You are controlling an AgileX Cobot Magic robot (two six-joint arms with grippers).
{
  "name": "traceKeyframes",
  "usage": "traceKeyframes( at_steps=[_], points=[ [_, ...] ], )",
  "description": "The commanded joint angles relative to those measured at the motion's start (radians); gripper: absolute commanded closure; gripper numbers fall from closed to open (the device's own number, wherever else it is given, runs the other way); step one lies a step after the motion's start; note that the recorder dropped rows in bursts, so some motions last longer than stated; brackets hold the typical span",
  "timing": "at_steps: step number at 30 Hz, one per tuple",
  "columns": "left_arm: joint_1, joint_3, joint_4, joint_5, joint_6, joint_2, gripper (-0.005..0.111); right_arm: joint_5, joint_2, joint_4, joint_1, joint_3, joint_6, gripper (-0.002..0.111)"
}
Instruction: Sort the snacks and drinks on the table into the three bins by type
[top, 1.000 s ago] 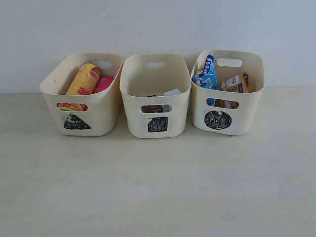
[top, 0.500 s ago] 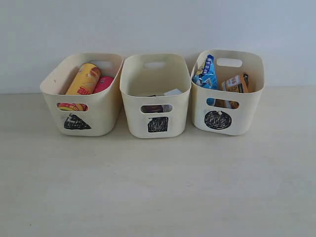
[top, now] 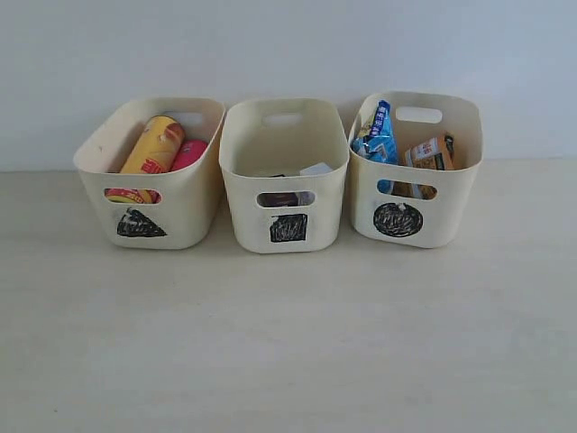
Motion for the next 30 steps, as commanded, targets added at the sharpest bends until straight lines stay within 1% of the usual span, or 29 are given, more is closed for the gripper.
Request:
traceKeyframes(
  at_steps=[1,2,3,7,14,21,26,30],
  points=[
    [0.0,0.075,0.01,-0.048,0.009,-0.002,0.103,-0.007,-0.005,-0.003,-0.006,0.0,-0.005,0.108],
    [0.0,0.075,0.01,-0.042,0.009,-0.002,0.103,-0.007,-0.005,-0.003,-0.006,0.0,-0.005,0.108],
    [0.0,0.075,0.019,-0.006,0.013,-0.002,0.103,-0.007,-0.005,-0.003,-0.006,0.0,-0.005,0.108],
    [0.0,0.075,0.026,0.026,0.048,-0.002,0.103,-0.007,-0.005,-0.003,-0.006,0.0,-0.005,0.108],
    [-0.002,0.075,0.028,0.027,0.124,-0.002,0.103,-0.007,-0.005,-0.003,-0.006,0.0,-0.005,0.108],
    [-0.004,0.075,0.039,0.027,0.106,-0.002,0.103,-0.021,-0.005,-0.003,-0.006,0.0,-0.005,0.108],
    [-0.004,0.075,0.098,0.027,0.014,-0.002,0.103,-0.023,-0.005,-0.003,-0.006,0.0,-0.005,0.108],
    [-0.004,0.075,0.098,0.027,0.011,-0.002,0.103,-0.023,-0.005,-0.003,-0.006,0.0,-0.005,0.108]
  ],
)
